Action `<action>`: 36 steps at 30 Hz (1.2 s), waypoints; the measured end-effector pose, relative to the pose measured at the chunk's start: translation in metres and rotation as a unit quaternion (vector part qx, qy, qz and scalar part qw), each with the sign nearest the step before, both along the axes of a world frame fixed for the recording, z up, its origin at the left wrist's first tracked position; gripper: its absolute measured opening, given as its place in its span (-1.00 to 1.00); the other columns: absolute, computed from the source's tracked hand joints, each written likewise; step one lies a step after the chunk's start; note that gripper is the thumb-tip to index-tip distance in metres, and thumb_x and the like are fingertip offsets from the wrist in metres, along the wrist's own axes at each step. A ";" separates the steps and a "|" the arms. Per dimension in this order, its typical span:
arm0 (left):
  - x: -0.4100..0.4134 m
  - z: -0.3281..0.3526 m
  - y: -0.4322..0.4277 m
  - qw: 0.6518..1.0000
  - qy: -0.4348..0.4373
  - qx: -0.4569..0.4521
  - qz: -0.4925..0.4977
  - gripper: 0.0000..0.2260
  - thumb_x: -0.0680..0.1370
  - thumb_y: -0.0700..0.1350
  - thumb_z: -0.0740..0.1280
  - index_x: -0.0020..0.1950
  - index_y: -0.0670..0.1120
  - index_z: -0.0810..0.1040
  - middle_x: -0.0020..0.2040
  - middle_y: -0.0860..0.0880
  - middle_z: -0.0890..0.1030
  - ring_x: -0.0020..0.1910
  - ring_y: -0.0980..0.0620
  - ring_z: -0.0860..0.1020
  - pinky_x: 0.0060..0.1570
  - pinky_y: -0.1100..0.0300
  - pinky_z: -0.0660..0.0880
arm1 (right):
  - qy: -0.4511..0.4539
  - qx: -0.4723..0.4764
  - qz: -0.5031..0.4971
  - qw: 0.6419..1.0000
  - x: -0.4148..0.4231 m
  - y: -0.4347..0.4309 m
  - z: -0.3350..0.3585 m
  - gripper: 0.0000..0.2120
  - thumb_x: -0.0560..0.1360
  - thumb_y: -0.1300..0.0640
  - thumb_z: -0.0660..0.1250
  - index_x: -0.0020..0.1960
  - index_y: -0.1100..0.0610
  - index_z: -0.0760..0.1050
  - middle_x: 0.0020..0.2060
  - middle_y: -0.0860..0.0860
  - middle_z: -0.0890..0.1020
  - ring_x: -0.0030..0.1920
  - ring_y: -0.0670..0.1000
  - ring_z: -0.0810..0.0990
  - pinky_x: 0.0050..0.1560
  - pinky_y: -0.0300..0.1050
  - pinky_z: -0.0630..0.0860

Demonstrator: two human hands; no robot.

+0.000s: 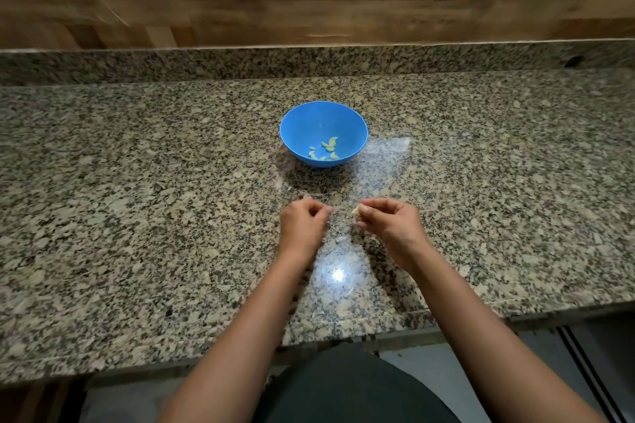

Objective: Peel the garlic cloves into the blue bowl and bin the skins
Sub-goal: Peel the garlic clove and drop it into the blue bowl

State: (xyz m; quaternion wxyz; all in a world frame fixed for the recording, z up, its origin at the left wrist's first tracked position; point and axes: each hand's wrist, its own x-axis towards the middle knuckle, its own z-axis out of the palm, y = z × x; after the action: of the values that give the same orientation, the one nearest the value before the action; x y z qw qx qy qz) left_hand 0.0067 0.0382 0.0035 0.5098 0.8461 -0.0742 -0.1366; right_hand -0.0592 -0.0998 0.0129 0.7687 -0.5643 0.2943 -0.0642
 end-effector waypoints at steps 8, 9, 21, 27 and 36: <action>-0.013 0.008 -0.012 0.994 -0.065 0.013 -0.081 -0.74 0.55 -0.17 0.28 0.23 -0.11 0.56 0.07 -0.03 0.62 -0.07 0.11 0.55 -0.14 0.39 0.49 | -0.012 -0.063 0.011 0.998 0.000 -0.001 0.000 -0.90 0.46 0.38 0.32 -0.13 0.24 0.57 -0.24 0.13 0.63 -0.29 0.01 0.62 -0.22 -0.22 0.61; -0.013 0.009 -0.013 0.994 -0.061 0.002 -0.089 -0.75 0.54 -0.13 0.31 0.21 -0.11 0.57 0.03 -0.03 0.63 -0.09 0.13 0.56 -0.18 0.43 0.48 | -0.011 -0.078 0.018 0.997 0.000 -0.001 0.000 -0.90 0.46 0.38 0.33 -0.14 0.23 0.58 -0.24 0.13 0.65 -0.27 0.02 0.63 -0.20 -0.20 0.61; -0.005 0.009 -0.020 0.995 -0.039 -0.031 -0.082 -0.87 0.47 -0.12 0.43 -0.04 -0.15 0.67 -0.28 0.03 0.61 -0.35 0.22 0.53 -0.30 0.39 0.48 | 0.001 -0.173 0.059 0.983 0.003 0.001 0.007 -0.86 0.47 0.39 0.33 -0.18 0.19 0.57 -0.22 0.13 0.64 -0.19 0.08 0.60 -0.07 -0.03 0.60; -0.005 0.009 -0.018 0.996 -0.031 -0.032 -0.078 -0.87 0.47 -0.12 0.42 -0.07 -0.16 0.67 -0.27 -0.01 0.63 -0.36 0.16 0.53 -0.32 0.29 0.50 | -0.004 -0.182 0.068 0.981 0.004 0.002 0.006 -0.84 0.47 0.40 0.31 -0.17 0.20 0.57 -0.25 0.11 0.64 -0.23 0.04 0.59 -0.14 -0.08 0.60; 0.001 -0.003 -0.010 0.999 0.015 -0.015 -0.049 -0.85 0.50 -0.25 0.34 0.03 -0.13 0.63 -0.08 -0.02 0.64 -0.16 0.04 0.60 -0.14 0.18 0.58 | -0.011 -0.086 0.040 0.995 0.004 -0.002 -0.001 -0.90 0.50 0.40 0.26 -0.05 0.29 0.53 -0.19 0.19 0.59 -0.25 0.07 0.60 -0.18 -0.13 0.64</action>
State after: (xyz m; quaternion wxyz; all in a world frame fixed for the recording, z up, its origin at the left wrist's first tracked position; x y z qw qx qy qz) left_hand 0.0072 0.0282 0.0006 0.5160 0.8317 -0.1097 -0.1730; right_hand -0.0553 -0.1021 0.0120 0.7225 -0.6388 0.2563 -0.0643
